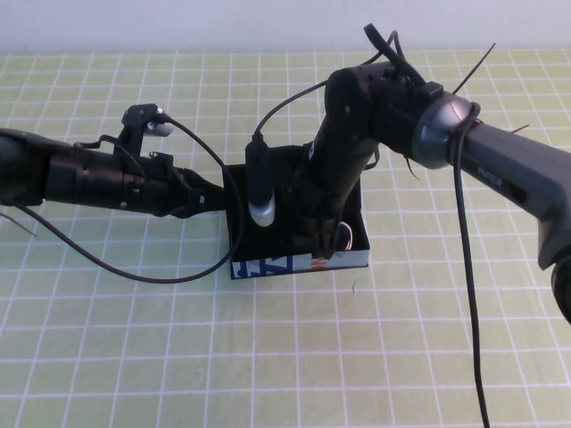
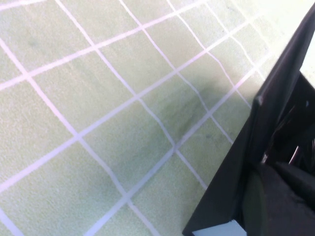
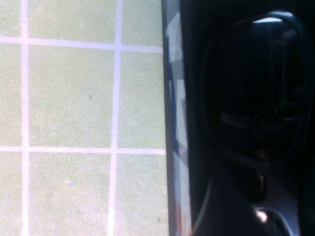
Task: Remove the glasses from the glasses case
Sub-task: Pick up the glasses from the glasses case
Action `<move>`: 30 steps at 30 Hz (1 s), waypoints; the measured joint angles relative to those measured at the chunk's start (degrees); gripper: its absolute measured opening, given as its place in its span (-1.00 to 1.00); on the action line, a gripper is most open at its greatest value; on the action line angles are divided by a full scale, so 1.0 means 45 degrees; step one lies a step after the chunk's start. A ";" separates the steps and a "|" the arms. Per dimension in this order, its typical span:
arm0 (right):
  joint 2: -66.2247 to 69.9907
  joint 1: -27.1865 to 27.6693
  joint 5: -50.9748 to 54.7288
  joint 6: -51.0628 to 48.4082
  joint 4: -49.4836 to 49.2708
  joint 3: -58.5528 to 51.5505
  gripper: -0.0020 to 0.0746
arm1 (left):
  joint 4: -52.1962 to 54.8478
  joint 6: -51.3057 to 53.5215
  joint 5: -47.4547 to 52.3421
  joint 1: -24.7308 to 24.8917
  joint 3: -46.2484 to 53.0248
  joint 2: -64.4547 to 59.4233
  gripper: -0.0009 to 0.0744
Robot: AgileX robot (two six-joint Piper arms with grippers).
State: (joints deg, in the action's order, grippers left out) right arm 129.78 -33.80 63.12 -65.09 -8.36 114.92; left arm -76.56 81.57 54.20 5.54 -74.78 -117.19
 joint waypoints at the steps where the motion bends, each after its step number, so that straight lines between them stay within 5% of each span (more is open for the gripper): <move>1: 0.0000 0.0000 0.0000 0.0000 0.0020 0.0000 -0.13 | 0.0000 0.0000 0.0000 0.0000 0.0000 0.0000 -0.99; 10: 0.0000 0.0000 0.0223 0.0019 0.0028 0.0000 -0.15 | 0.0000 0.0000 0.0026 0.0000 0.0000 0.0000 -0.99; 19: 0.0246 0.0000 0.0271 0.0019 0.0162 0.0000 -0.43 | 0.0000 0.0000 0.0047 0.0000 0.0000 0.0000 -0.99; 24: 0.0220 0.0000 0.0491 0.0019 0.0111 0.0000 -0.79 | 0.0000 0.0000 0.0047 0.0000 0.0000 0.0000 -0.99; 30: 0.0123 0.0000 0.0668 0.0498 0.0155 0.0053 -0.80 | 0.0000 0.0000 0.0244 0.0000 0.0000 0.0000 -0.99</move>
State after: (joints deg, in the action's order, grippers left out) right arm 130.33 -33.80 66.13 -62.85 -7.66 115.16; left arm -76.56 81.57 55.29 5.54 -74.78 -117.19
